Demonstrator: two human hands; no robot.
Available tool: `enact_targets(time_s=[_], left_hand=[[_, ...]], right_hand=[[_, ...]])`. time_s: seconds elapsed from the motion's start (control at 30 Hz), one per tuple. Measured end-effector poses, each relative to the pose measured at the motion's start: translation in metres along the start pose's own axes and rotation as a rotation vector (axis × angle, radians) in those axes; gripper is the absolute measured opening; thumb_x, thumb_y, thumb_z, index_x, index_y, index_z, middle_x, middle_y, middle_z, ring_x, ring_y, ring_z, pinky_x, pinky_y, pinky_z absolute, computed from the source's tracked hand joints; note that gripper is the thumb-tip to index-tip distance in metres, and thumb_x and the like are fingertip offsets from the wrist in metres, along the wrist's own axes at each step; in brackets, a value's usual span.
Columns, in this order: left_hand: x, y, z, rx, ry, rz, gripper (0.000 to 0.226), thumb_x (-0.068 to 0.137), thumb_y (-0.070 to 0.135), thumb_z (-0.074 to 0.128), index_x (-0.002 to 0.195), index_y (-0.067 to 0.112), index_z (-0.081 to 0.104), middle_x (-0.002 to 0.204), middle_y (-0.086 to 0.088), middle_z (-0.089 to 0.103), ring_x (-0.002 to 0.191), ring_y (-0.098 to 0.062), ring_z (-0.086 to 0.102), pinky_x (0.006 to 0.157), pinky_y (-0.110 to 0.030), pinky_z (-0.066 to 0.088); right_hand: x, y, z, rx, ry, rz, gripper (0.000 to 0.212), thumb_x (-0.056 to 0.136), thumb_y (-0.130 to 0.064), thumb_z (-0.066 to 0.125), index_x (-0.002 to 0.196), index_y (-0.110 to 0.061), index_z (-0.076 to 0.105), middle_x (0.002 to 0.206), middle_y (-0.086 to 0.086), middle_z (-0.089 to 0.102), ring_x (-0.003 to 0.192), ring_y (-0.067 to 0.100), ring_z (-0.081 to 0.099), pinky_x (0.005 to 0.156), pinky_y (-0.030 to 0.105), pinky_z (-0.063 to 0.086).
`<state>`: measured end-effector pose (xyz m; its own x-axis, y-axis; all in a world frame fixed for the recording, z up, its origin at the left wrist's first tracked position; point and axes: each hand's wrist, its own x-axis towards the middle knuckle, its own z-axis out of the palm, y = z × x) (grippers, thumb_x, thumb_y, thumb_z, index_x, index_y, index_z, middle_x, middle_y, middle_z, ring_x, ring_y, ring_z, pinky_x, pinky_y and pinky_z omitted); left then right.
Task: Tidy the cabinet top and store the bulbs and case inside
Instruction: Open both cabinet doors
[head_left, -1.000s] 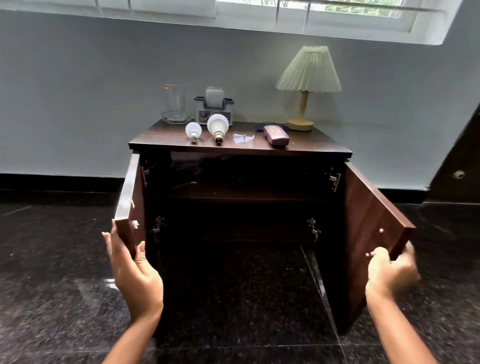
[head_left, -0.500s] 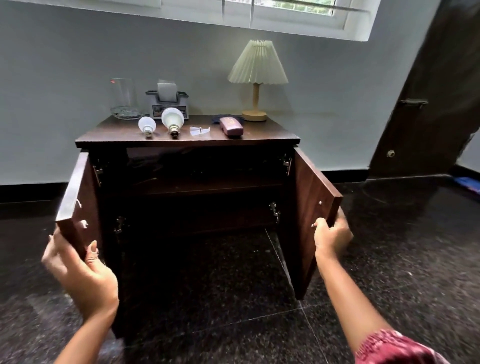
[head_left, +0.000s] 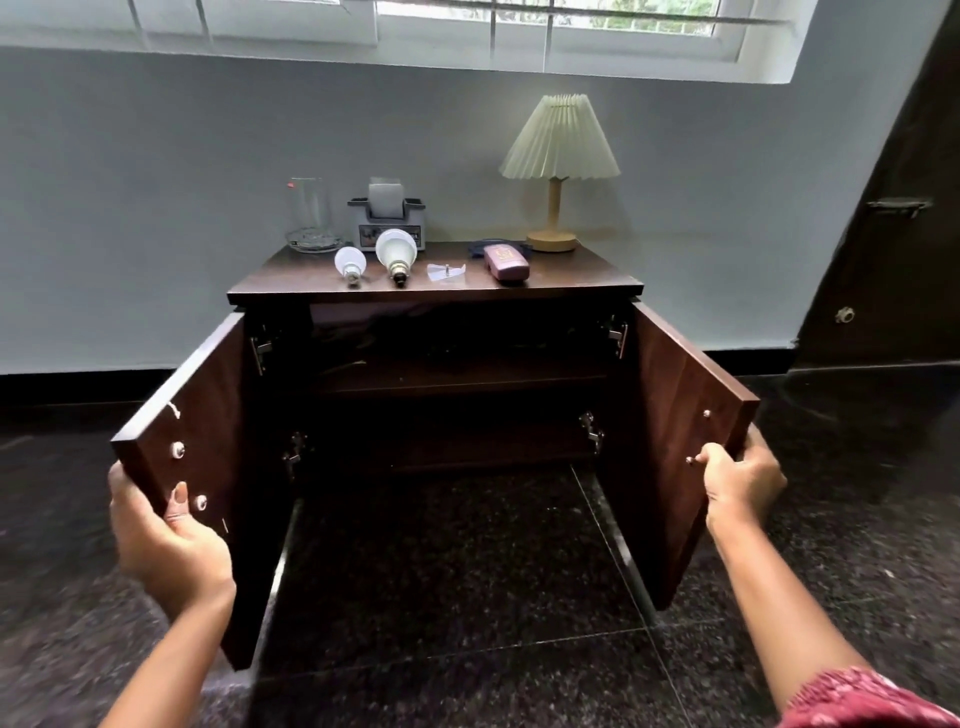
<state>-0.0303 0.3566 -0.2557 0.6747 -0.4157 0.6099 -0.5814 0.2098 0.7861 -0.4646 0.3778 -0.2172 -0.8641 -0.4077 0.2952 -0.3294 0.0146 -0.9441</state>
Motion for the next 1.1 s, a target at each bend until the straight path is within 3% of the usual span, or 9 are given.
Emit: enact_targets(time_s=[0.13,0.3,0.37,0.43,0.53,0.67,0.73,0.87,1.1], left_hand=[[0.006,-0.007,0.000,-0.004,0.038,-0.018,0.044,0.093,0.010,0.043,0.136,0.002,0.036,0.132,-0.031,0.047,0.121,-0.044,0.045,0.105,-0.039,0.032],[0.007,-0.006,0.003,-0.065,0.073,-0.033,0.049,0.092,0.009,0.040,0.140,0.008,0.030,0.137,-0.024,0.044,0.126,-0.035,0.041,0.102,-0.006,0.020],[0.010,-0.009,0.006,-0.075,0.102,-0.054,0.052,0.091,0.005,0.039,0.141,0.009,0.028,0.141,-0.021,0.041,0.130,-0.032,0.038,0.102,0.001,0.015],[0.013,-0.009,0.008,-0.083,0.120,-0.054,0.054,0.090,0.003,0.038,0.142,0.009,0.025,0.144,-0.019,0.036,0.134,-0.030,0.034,0.104,-0.001,0.014],[0.011,-0.003,0.009,-0.089,0.106,-0.024,0.055,0.090,-0.001,0.039,0.142,0.002,0.021,0.147,-0.019,0.029,0.136,-0.026,0.028,0.104,0.000,0.015],[0.014,-0.001,0.007,0.045,0.139,0.143,0.059,0.087,0.002,0.043,0.141,-0.003,0.019,0.149,-0.022,0.021,0.139,-0.030,0.018,0.118,-0.026,0.009],[0.015,0.002,0.010,0.112,0.136,0.263,0.059,0.086,-0.001,0.046,0.140,-0.002,0.022,0.148,-0.019,0.020,0.140,-0.025,0.014,0.118,-0.033,0.007],[0.016,0.023,0.029,0.102,0.050,0.467,0.051,0.085,-0.005,0.050,0.134,0.003,0.038,0.145,-0.011,0.023,0.139,-0.004,0.007,0.117,-0.034,0.011],[0.039,0.066,0.081,-0.008,-0.257,0.528,0.044,0.083,-0.002,0.053,0.123,0.015,0.050,0.135,-0.006,0.042,0.124,-0.008,0.032,0.106,-0.016,0.016]], right_hand=[[0.011,0.007,-0.002,0.009,0.017,-0.005,0.042,0.049,-0.013,0.050,0.088,-0.008,0.065,0.072,0.009,0.060,0.069,0.022,0.051,0.073,0.041,0.049],[0.021,0.013,-0.004,0.047,0.002,0.006,0.037,0.048,-0.008,0.049,0.082,-0.007,0.064,0.052,-0.011,0.053,0.069,0.024,0.050,0.060,0.029,0.040],[0.022,0.014,-0.003,0.050,0.017,0.011,0.037,0.052,-0.006,0.049,0.086,-0.007,0.063,0.061,-0.006,0.063,0.073,0.026,0.053,0.069,0.036,0.045],[0.020,0.015,-0.001,0.023,0.044,0.007,0.038,0.058,-0.005,0.050,0.093,-0.008,0.062,0.087,0.018,0.069,0.082,0.034,0.059,0.079,0.043,0.047],[0.013,0.011,0.002,0.000,0.076,0.035,0.050,0.063,-0.008,0.046,0.111,-0.013,0.057,0.110,0.022,0.065,0.099,0.039,0.058,0.087,0.042,0.045],[0.001,-0.002,0.015,0.070,0.145,-0.100,0.075,0.061,-0.012,0.045,0.135,-0.012,0.033,0.137,0.019,0.043,0.125,0.031,0.041,0.108,0.043,0.030],[-0.004,-0.011,0.023,0.022,0.216,-0.187,0.079,0.058,-0.015,0.047,0.135,-0.012,0.029,0.140,0.016,0.033,0.129,0.030,0.030,0.109,0.049,0.020],[-0.012,-0.032,0.040,-0.015,0.262,-0.308,0.075,0.061,-0.023,0.045,0.133,-0.025,0.026,0.141,0.010,0.030,0.131,0.026,0.026,0.110,0.052,0.019],[-0.014,-0.068,0.077,-0.015,0.149,-0.488,0.063,0.067,-0.024,0.043,0.129,-0.026,0.029,0.139,0.010,0.034,0.131,0.026,0.029,0.109,0.050,0.021]])
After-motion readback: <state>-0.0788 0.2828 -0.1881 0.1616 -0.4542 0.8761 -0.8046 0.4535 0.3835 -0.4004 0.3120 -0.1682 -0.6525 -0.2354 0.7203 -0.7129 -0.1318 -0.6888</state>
